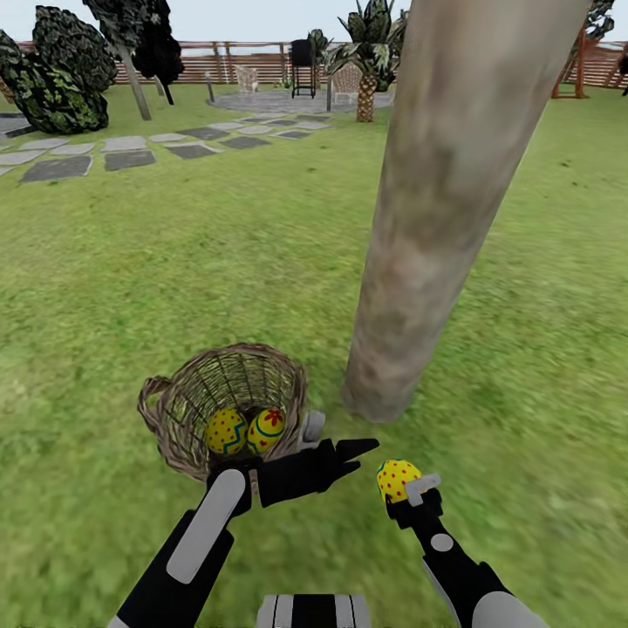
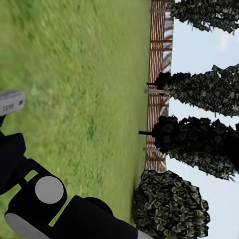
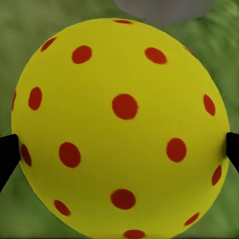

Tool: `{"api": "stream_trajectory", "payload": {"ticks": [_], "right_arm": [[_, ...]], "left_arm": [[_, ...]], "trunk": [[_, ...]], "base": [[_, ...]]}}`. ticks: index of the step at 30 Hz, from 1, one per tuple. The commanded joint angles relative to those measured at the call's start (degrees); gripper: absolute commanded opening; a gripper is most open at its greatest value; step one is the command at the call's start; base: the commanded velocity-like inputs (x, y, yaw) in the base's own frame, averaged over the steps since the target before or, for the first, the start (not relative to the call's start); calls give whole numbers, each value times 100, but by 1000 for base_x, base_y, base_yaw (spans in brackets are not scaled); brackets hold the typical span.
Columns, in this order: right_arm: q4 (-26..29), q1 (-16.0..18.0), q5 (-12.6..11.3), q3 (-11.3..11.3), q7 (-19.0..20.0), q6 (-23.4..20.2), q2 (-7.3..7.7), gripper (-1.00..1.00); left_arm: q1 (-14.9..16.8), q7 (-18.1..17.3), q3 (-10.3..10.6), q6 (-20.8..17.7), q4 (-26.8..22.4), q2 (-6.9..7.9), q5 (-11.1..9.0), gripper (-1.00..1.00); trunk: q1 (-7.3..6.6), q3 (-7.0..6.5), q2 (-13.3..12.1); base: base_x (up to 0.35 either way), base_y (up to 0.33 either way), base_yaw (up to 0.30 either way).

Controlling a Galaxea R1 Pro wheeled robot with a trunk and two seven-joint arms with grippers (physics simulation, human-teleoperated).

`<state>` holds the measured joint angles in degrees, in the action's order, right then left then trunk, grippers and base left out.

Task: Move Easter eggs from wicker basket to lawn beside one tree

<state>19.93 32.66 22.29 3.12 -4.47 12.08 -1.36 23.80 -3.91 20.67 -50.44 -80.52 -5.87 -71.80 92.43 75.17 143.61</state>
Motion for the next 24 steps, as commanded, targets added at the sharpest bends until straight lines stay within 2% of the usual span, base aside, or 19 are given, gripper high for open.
{"api": "stream_trajectory", "payload": {"ticks": [1, 21, 24], "right_arm": [[-7, 3, 57, 31, -21, 22, -5, -100], [177, 12, 32, 40, -38, -49, -5, -100], [194, 12, 30, 40, -225, -56, -5, -100]], "left_arm": [[2, -40, -3, -19, 2, -2, 35, 100], [2, -40, -2, -19, 2, -2, 35, 100], [2, -40, -2, -19, 2, -2, 35, 100]], "trunk": [[1, 26, 3], [53, 470, 30], [61, 536, 34]], "base": [[0, 0, 0], [0, 0, 0], [0, 0, 0]]}}
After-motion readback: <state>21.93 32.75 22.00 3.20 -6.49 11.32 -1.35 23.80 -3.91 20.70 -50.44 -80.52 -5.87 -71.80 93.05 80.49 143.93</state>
